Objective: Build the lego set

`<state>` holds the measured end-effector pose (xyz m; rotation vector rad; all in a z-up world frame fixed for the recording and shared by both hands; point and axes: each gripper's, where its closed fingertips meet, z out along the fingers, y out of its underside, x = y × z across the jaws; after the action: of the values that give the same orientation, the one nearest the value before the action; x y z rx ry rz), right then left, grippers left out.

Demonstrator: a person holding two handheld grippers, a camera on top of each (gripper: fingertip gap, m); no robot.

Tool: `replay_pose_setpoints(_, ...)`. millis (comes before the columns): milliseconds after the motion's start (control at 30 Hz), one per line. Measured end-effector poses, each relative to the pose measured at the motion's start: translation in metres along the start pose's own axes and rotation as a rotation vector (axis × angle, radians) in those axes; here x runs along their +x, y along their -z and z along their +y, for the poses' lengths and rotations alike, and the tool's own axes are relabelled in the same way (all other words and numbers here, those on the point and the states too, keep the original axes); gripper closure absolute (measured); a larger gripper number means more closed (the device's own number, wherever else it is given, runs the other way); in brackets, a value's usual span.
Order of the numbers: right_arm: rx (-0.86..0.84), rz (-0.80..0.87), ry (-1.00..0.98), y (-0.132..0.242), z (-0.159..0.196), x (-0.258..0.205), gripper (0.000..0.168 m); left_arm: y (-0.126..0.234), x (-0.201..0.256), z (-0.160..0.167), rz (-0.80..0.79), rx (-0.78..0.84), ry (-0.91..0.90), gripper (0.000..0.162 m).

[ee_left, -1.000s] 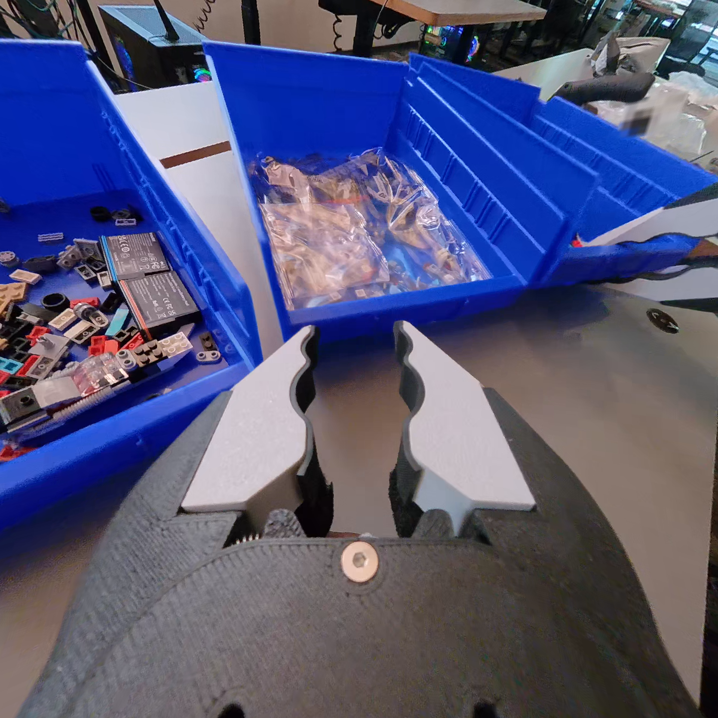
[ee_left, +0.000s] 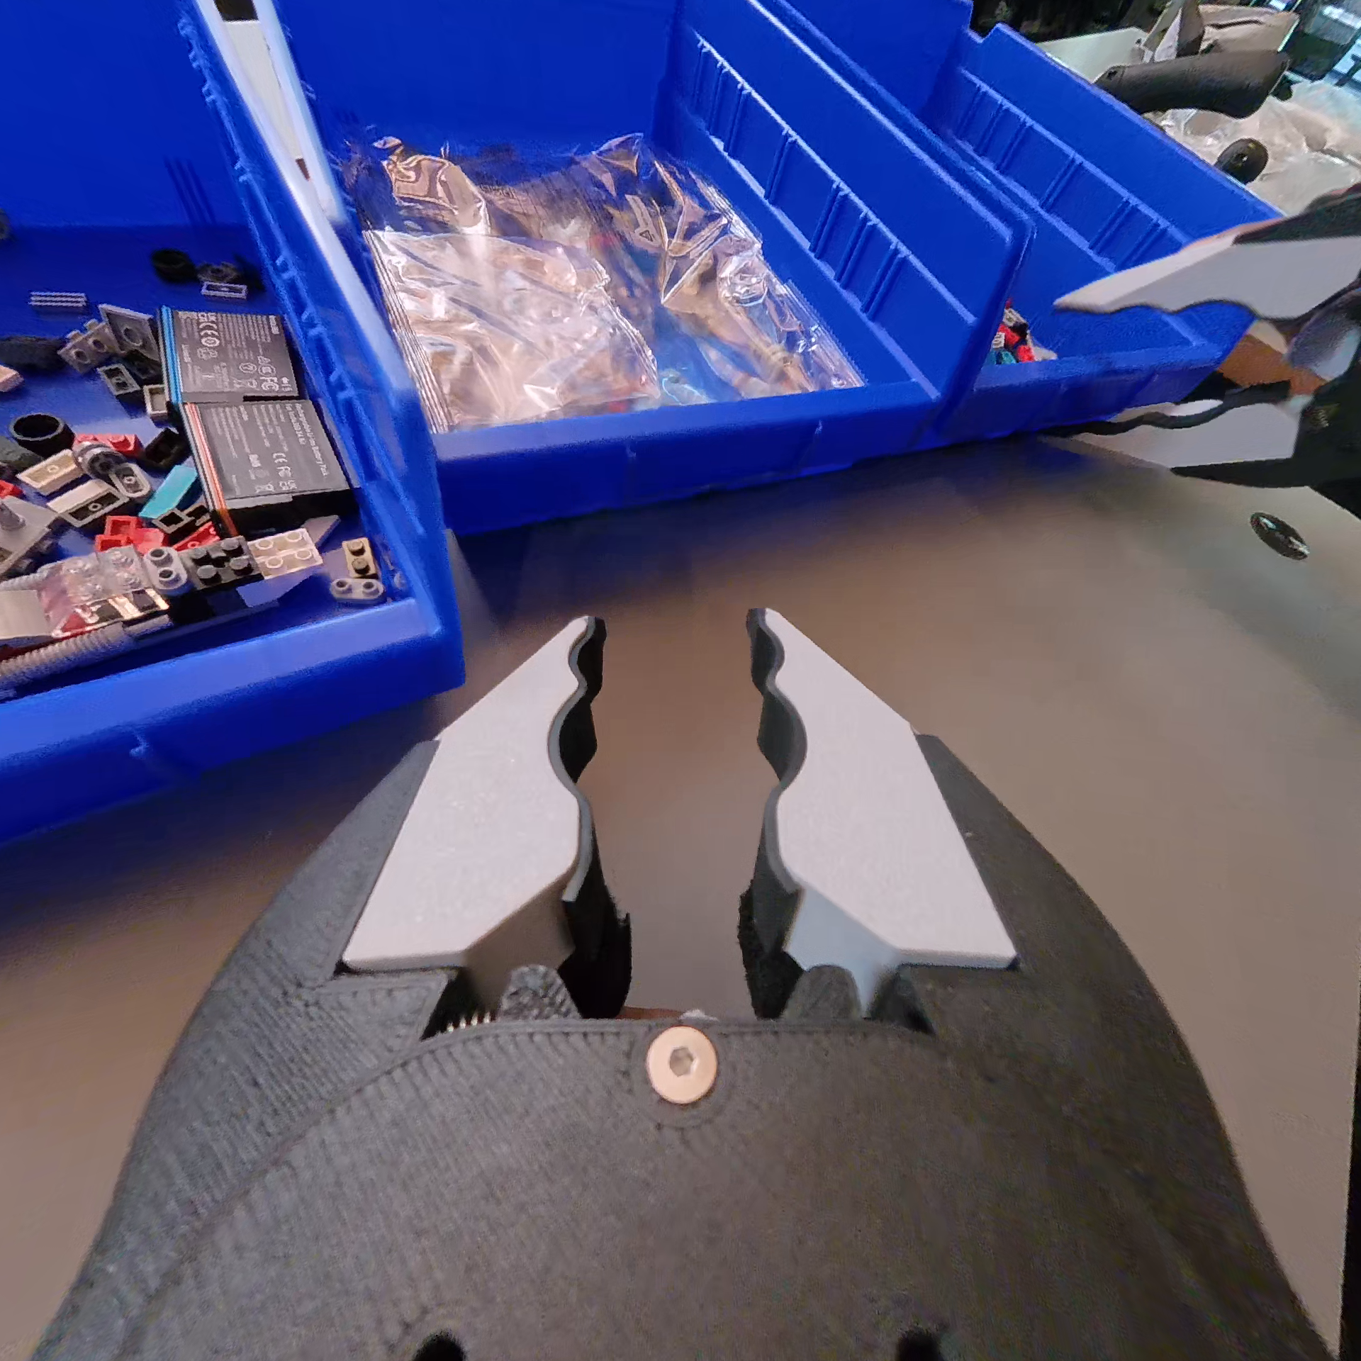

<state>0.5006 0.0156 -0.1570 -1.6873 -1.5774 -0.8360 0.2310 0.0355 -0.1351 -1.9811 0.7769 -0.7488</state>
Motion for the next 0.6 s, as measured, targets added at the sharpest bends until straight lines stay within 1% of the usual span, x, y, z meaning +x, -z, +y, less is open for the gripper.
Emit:
replay_pose_setpoints(67,-0.003,0.001,-0.064,0.01,0.003,0.002,0.103,0.005,-0.002,0.002,0.003,0.005,-0.001,0.121)
replay_pose_setpoints(200,0.045,0.014,-0.217,0.042,0.001,0.01,0.101,0.022,-0.007,0.007,0.011,0.026,0.013,0.121)
replay_pose_setpoints(267,0.106,0.012,-0.324,0.062,-0.012,0.022,0.102,0.032,-0.011,0.01,0.012,0.036,0.024,0.121)
replay_pose_setpoints(367,0.274,-0.009,-0.494,0.087,-0.054,0.055,0.106,0.046,-0.018,0.014,0.013,0.052,0.046,0.121)
replay_pose_setpoints(433,0.369,-0.03,-0.546,0.093,-0.086,0.081,0.105,0.052,-0.022,0.018,0.012,0.058,0.064,0.121)
replay_pose_setpoints(500,0.451,-0.106,-0.544,0.088,-0.119,0.099,0.105,0.057,-0.026,0.021,0.009,0.061,0.077,0.121)
replay_pose_setpoints(600,0.559,-0.315,-0.481,0.062,-0.167,0.113,0.103,0.064,-0.03,0.025,0.001,0.067,0.088,0.121)
